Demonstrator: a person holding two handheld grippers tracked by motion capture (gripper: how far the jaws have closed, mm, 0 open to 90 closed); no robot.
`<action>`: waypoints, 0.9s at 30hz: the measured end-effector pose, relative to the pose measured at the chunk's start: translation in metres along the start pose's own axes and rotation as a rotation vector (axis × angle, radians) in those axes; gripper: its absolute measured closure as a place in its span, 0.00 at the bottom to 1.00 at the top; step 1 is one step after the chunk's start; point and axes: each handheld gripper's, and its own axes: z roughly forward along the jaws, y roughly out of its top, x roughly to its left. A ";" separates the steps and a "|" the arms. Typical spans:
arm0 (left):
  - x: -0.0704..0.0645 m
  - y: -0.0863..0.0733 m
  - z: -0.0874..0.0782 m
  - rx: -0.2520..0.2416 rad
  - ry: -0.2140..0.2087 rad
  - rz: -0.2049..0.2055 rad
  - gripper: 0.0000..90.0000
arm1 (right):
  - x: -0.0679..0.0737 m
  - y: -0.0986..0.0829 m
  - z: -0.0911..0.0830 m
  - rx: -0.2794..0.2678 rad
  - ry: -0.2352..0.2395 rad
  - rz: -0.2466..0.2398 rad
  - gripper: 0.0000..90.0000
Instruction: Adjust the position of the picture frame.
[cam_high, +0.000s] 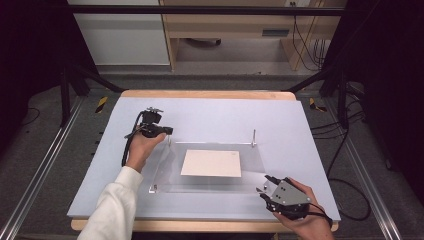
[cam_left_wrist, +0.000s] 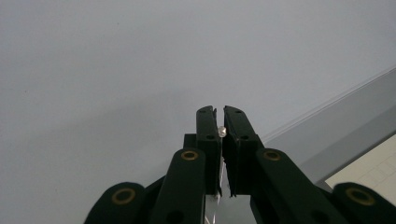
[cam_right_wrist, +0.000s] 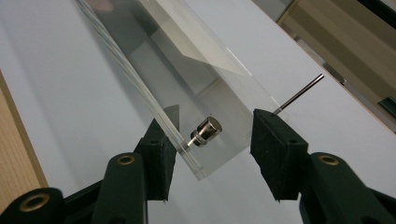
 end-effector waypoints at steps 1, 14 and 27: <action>0.000 0.000 0.000 0.000 -0.001 -0.001 0.94 | -0.001 0.000 0.000 -0.004 0.001 0.005 0.57; 0.001 0.000 0.001 -0.003 -0.002 0.001 0.94 | -0.004 0.002 0.002 -0.020 0.021 0.000 0.56; 0.001 0.000 0.001 -0.010 0.003 0.001 0.93 | -0.007 0.011 -0.001 -0.027 0.013 -0.005 0.61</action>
